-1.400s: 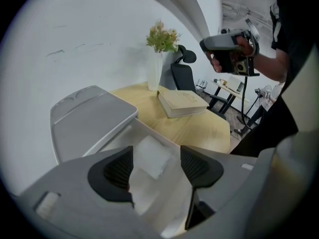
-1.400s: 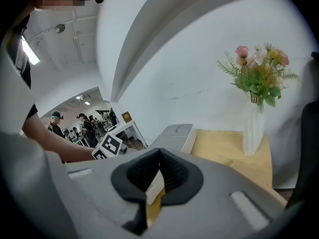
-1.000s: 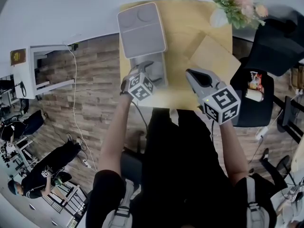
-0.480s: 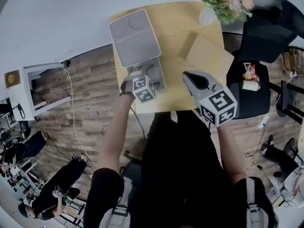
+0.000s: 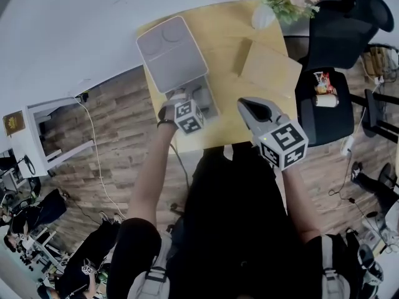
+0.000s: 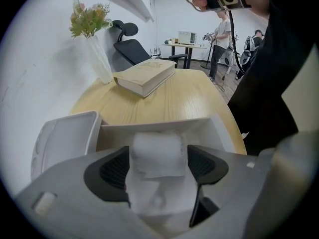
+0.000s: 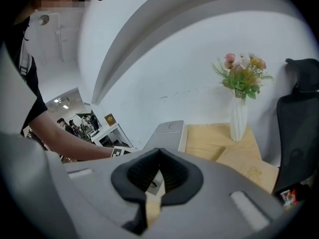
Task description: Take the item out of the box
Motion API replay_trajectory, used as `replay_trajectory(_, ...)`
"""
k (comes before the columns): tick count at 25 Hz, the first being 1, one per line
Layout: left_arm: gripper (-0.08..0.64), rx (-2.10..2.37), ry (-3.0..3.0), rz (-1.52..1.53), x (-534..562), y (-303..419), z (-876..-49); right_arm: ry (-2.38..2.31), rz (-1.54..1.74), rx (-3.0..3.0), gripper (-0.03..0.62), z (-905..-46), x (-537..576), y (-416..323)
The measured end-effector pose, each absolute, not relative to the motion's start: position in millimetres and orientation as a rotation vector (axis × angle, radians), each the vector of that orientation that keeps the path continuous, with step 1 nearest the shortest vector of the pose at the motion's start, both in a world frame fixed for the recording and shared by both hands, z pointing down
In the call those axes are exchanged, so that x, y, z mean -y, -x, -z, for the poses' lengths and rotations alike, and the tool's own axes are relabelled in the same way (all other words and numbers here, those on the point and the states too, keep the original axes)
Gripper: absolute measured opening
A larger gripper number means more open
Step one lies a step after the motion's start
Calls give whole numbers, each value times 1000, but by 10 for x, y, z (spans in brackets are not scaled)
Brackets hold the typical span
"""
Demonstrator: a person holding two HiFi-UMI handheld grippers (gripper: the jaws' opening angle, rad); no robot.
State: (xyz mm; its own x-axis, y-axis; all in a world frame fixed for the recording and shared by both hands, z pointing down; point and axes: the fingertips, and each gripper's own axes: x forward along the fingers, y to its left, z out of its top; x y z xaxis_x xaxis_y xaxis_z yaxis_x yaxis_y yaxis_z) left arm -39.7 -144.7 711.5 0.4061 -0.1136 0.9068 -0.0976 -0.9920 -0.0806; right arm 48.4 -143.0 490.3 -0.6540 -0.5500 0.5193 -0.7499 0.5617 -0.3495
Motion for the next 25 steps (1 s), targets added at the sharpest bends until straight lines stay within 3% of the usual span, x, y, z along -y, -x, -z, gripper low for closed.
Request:
replay_trajectory(8,367,-217,2607,1669,1472,423,-7097,-1137,-807,2418,3,-4903,1328,-543)
replay_trajectory(15,291,-232,2603,1651,1471,411,-7096,-1153,-807,2406,3,-4896,1278,-560)
replay_trajectory(25,279,-268,2596,1670,1490,443,-7100,-1143,-794,2400,3,-4892,1286,-599)
